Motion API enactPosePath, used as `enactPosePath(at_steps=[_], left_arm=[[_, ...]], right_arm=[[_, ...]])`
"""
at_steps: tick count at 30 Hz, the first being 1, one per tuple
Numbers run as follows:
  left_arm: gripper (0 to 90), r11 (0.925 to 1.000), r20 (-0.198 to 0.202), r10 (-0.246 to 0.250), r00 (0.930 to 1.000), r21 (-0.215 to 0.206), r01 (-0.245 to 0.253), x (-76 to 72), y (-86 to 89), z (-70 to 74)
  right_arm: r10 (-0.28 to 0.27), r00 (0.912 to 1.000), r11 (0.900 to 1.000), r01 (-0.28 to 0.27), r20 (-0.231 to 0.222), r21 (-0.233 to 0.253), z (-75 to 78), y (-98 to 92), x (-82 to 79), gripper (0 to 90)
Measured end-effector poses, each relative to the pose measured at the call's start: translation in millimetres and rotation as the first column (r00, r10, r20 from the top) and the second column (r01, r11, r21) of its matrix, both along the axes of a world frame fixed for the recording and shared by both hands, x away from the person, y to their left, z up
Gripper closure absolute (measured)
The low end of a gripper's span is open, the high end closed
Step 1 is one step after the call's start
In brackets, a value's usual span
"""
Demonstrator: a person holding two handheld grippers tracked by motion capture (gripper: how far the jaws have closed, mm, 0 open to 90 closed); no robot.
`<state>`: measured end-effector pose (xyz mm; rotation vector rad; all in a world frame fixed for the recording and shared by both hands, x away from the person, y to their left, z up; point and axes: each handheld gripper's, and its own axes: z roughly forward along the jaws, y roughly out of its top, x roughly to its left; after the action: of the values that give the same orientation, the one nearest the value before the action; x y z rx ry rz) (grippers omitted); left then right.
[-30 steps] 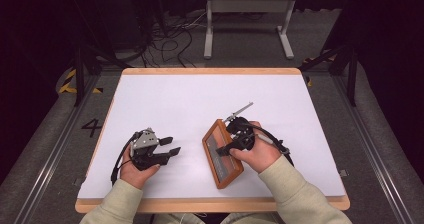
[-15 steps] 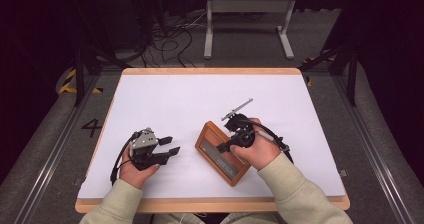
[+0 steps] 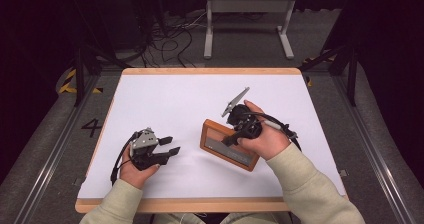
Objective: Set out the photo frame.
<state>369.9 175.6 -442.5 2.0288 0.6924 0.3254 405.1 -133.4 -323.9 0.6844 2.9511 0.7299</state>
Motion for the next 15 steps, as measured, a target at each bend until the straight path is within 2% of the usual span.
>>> enactPosePath(at_steps=[3, 7, 8, 10, 15], left_arm=[[50.8, 1.0, 0.001, -0.001, 1.0, 0.001, 0.001, 0.2, 0.2, 0.0], [50.9, 1.0, -0.001, -0.001, 1.0, -0.002, 0.001, 0.4, 0.4, -0.1], [50.9, 1.0, -0.001, -0.001, 1.0, -0.002, 0.001, 0.4, 0.4, -0.1], [50.9, 1.0, -0.001, -0.001, 1.0, -0.001, 0.001, 0.3, 0.5, -0.2], [50.8, 1.0, -0.003, 0.0, 1.0, -0.002, 0.0, 0.2, 0.8, -0.2]], right_arm=[[0.08, 0.9968, 0.997, -0.08, 0.008, -0.005, 3.2, 0.5, 4.5, 71.3], [0.153, 0.9881, 0.988, -0.153, -0.015, -0.006, 6.1, 3.0, 13.3, 71.3], [0.153, 0.9881, 0.988, -0.153, -0.015, -0.006, 6.1, 3.0, 13.3, 71.3], [0.207, 0.9784, 0.978, -0.207, -0.001, -0.025, 7.4, 6.2, 18.6, 71.3], [0.253, 0.9675, 0.967, -0.253, -0.01, -0.035, 5.3, 5.9, 28.7, 71.3]])
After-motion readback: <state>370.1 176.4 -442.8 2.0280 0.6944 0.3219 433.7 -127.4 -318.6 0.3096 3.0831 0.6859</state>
